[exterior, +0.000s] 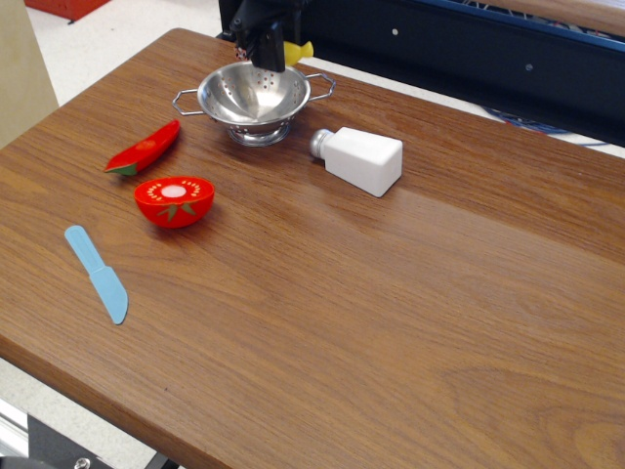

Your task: Take banana out of colander

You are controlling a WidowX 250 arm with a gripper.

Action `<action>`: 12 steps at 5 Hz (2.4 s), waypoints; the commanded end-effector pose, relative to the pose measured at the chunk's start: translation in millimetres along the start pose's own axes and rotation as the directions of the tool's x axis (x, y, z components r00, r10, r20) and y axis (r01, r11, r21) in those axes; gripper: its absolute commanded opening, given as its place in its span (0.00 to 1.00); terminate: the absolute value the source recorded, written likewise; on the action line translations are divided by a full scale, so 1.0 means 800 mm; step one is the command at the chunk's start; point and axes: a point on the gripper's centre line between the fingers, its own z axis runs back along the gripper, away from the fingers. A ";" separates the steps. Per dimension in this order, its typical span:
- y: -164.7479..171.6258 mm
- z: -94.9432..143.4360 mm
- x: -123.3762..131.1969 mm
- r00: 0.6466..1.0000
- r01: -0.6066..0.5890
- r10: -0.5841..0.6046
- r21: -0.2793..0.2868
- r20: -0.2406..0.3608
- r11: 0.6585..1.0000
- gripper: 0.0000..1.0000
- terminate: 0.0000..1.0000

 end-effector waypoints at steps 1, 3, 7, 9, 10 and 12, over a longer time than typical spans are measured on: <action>-0.037 0.062 0.038 0.997 0.067 -0.068 0.019 0.035 0.998 0.00 0.00; -0.127 0.023 0.072 0.975 0.223 -0.222 -0.161 0.027 0.961 0.00 0.00; -0.130 -0.044 0.106 0.980 0.179 -0.193 -0.208 -0.051 0.962 0.00 0.00; -0.121 -0.036 0.103 0.988 0.144 -0.153 -0.202 -0.030 0.969 1.00 0.00; -0.119 -0.010 0.096 0.993 0.117 -0.120 -0.147 -0.008 0.982 1.00 0.00; -0.097 0.041 0.090 0.999 0.046 -0.044 -0.066 0.031 0.997 1.00 0.00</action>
